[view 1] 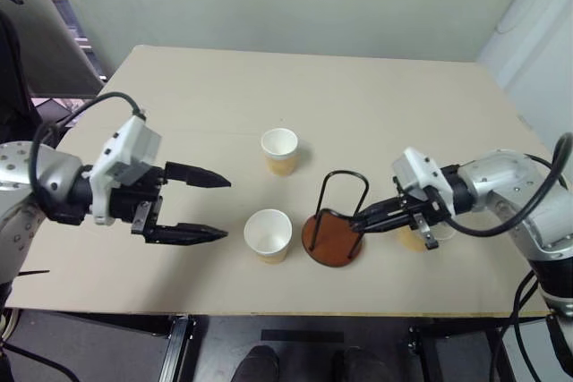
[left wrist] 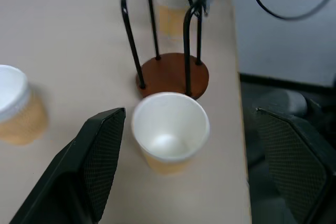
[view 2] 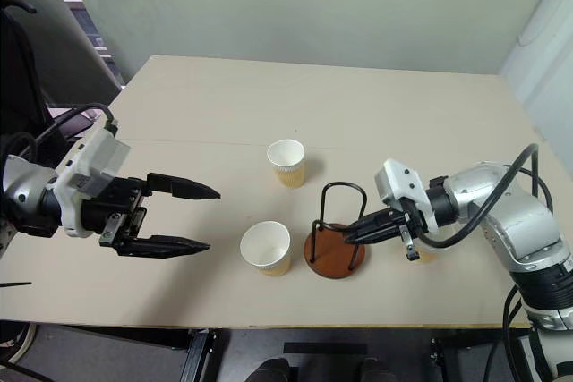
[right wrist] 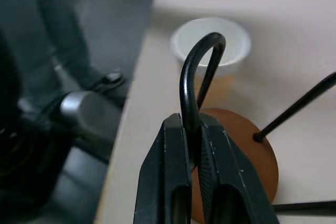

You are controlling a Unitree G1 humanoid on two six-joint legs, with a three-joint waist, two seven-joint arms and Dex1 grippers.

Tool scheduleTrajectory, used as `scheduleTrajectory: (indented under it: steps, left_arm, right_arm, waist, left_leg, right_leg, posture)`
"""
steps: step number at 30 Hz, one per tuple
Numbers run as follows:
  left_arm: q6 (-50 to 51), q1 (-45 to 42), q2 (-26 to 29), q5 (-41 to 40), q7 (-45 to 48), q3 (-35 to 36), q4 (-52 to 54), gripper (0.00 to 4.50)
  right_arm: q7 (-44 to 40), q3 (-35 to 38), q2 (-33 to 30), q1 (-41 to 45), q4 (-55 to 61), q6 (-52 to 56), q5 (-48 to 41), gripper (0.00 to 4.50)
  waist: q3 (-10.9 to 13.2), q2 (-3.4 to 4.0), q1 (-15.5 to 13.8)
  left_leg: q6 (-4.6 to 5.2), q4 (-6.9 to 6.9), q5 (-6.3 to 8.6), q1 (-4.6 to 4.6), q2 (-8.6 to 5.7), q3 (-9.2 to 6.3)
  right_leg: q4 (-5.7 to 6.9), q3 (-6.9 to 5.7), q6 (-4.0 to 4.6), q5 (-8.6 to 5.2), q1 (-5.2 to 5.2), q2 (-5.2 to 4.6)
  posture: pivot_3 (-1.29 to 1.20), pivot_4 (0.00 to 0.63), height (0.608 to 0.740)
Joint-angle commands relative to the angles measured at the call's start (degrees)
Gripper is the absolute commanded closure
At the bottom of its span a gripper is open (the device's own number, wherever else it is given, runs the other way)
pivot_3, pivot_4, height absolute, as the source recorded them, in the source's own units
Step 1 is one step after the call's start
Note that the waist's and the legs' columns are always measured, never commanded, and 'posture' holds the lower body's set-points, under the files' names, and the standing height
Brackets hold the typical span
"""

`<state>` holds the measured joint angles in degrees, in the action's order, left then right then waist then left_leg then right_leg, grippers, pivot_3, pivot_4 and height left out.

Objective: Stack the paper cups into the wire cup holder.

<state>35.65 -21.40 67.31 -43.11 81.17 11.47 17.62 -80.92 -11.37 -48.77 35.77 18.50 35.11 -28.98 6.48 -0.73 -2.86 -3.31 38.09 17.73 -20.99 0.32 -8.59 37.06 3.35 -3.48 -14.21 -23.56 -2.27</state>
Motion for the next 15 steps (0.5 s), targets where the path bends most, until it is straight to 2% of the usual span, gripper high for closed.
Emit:
scheduleTrajectory:
  steps: [1,6,13,15]
  left_arm:
    - [-1.97,-0.98,1.13,2.19,1.08,-1.38,1.27,0.28]
    - [-1.45,0.29,1.08,2.41,0.95,-1.68,3.34,0.28]
    - [-0.65,0.22,1.38,1.82,0.97,-0.81,3.81,0.28]
    - [-0.44,0.15,1.3,1.6,0.75,-0.58,3.92,0.28]
  right_arm:
    - [-2.35,-1.21,-1.3,0.14,0.05,-4.85,2.57,4.47]
    - [-3.78,-2.94,-0.27,-0.78,-2.02,-9.71,5.09,4.47]
    - [-4.19,-5.43,1.15,1.78,-4.02,-10.92,7.95,4.47]
    - [-4.49,-5.98,1.25,3.09,-4.14,-10.2,8.09,3.89]
  waist:
    - [0.0,0.0,0.01]
    - [0.0,-0.02,0.06]
    - [0.0,-0.02,0.12]
    - [0.0,-0.01,0.15]
  left_leg:
    - [0.0,0.0,0.0,0.0,0.01,-0.05]
    - [0.03,-0.03,0.02,-0.01,0.04,-0.16]
    - [0.03,-0.04,0.02,0.0,0.06,-0.15]
    - [0.03,-0.03,0.02,0.02,0.07,-0.17]
  right_leg:
    - [0.0,0.0,0.0,0.0,0.0,0.0]
    - [-0.02,0.0,0.0,0.0,-0.01,0.0]
    - [0.0,0.0,0.0,0.0,-0.01,0.01]
    - [0.02,0.0,0.01,0.01,-0.01,0.01]
  posture:
    - [0.0,0.15,0.74]
    - [0.0,0.15,0.74]
    - [0.0,0.15,0.74]
    - [0.0,0.15,0.74]
